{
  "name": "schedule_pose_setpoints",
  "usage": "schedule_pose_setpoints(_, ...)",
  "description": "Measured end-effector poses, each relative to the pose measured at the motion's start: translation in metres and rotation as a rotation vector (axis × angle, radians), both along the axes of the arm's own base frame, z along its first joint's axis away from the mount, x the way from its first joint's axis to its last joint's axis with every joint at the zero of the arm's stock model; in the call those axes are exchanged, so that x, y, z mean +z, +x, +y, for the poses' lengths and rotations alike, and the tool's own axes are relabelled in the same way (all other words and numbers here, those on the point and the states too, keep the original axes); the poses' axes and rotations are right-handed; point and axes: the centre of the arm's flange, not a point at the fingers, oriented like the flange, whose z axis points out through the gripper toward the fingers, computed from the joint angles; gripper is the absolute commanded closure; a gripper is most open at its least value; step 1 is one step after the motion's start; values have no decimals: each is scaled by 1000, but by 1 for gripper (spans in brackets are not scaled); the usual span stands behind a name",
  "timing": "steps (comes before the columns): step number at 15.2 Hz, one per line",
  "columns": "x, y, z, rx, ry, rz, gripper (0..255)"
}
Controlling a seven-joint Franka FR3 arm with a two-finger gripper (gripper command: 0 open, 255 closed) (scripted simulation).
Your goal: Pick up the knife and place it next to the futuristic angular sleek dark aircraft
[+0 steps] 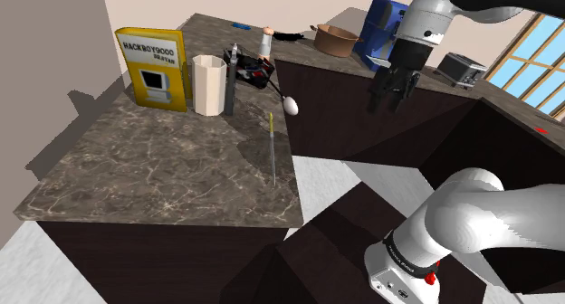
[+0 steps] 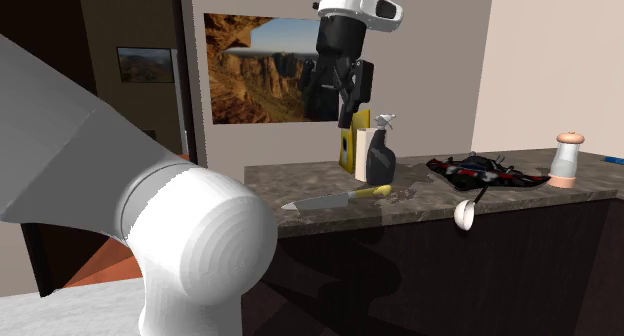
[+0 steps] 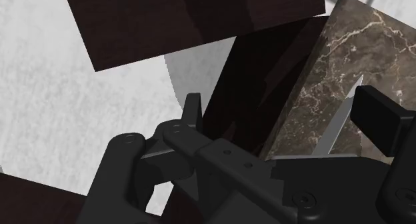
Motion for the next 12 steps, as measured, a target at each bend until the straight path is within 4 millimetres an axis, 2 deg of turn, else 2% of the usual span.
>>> schedule_pose_setpoints(2, -4, 3, 4, -8, -3, -1, 0)
schedule_pose_setpoints(4, -14, 11, 17, -36, -14, -9, 0)
schedule_pose_setpoints(12, -77, 70, 69, -177, -67, -44, 0)
